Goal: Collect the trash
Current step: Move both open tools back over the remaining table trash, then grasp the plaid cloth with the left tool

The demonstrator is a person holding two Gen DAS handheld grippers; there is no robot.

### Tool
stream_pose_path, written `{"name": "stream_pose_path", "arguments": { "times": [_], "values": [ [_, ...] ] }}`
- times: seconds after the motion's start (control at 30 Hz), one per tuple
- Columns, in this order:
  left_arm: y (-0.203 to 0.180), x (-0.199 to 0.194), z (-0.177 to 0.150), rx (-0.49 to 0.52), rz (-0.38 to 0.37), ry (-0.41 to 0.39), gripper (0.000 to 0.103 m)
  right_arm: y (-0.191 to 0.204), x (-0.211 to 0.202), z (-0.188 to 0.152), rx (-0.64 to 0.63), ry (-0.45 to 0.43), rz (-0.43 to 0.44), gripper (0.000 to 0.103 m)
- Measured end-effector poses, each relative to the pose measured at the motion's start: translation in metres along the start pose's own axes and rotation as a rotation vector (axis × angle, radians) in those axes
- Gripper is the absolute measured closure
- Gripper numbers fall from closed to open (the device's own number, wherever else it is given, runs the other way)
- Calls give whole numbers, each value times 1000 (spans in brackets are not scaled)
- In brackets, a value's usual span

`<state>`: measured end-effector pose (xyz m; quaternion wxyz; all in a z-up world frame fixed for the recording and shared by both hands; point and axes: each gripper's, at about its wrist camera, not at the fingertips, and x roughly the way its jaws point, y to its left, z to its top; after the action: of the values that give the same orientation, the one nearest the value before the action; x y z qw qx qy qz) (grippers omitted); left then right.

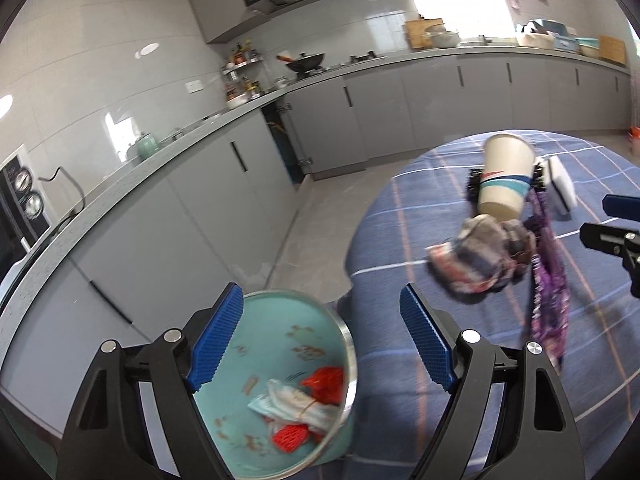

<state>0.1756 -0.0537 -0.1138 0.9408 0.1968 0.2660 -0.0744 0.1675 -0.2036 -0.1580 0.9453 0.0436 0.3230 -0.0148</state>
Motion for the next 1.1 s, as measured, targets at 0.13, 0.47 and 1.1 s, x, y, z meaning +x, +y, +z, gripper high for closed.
{"name": "stream_pose_path", "arguments": {
  "times": [0.13,0.47,1.1],
  "values": [
    [-20,7,10,20,-27,-4,22,-13,0,-4,30,6,-26,47],
    [-67,31,29,84,-97,10,22,-41,3,-12,93,27,-66,43],
    [-112,66,31,163,-342,108,96,-57,12,-16,133,52,-80,41]
  ]
}}
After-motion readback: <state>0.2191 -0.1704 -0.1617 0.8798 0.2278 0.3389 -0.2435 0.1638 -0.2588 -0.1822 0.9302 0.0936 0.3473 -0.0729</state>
